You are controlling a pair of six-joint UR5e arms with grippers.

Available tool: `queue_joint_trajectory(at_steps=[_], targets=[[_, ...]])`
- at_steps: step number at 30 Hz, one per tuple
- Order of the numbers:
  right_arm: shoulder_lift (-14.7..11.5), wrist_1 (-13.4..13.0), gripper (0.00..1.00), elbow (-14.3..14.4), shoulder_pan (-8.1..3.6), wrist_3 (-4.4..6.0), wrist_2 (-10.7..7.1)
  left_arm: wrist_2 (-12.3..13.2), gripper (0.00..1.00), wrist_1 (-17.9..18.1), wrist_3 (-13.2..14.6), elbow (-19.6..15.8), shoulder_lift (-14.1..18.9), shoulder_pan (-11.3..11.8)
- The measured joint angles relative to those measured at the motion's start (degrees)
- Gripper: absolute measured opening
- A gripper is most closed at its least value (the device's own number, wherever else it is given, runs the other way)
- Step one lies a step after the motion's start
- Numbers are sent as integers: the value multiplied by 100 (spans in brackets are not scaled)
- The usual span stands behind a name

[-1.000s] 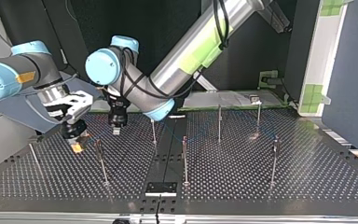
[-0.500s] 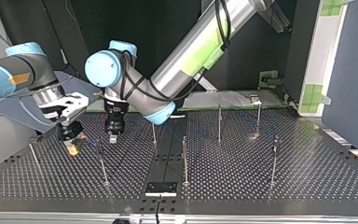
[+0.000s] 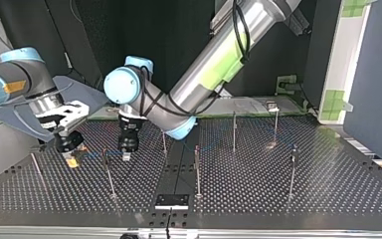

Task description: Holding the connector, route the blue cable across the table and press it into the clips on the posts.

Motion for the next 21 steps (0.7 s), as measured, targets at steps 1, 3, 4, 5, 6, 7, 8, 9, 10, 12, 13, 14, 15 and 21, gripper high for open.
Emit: queue_joint_trajectory(at_steps=[1,3,4,5,6,7,8,9,10,12,13,14,15,21], targets=[[5,-3,0,0,-7,0,-10,36,0,30,0,0,-11,15],[14,-8,0,-1,-23,0,-24,89,0,85,1,0,-28,48],[17,-10,0,-1,-32,0,-27,102,0,99,1,0,-32,63],[20,-13,0,-1,-41,0,-30,112,0,109,2,2,-35,78],[25,-15,0,-1,-54,0,-39,122,0,118,4,3,-35,100],[28,-19,0,-1,-63,0,-48,131,0,121,4,5,-36,116],[31,-21,0,-1,-71,0,-60,141,0,121,4,7,-36,130],[35,-23,0,-2,-79,0,-77,157,0,115,5,6,-36,144],[37,-25,0,-1,-85,0,-86,171,0,105,5,5,-36,149],[40,-27,0,-1,-97,0,-101,207,0,63,0,4,-35,145],[41,-27,0,-1,-100,0,-104,227,0,42,-4,3,-35,140],[41,-28,0,-2,-102,0,-107,252,13,21,-9,3,-36,134],[42,-28,0,-2,-104,1,-110,290,13,-5,-17,3,-35,124],[50,-28,0,-1,-105,0,-112,477,74,-156,-77,2,-35,60]])
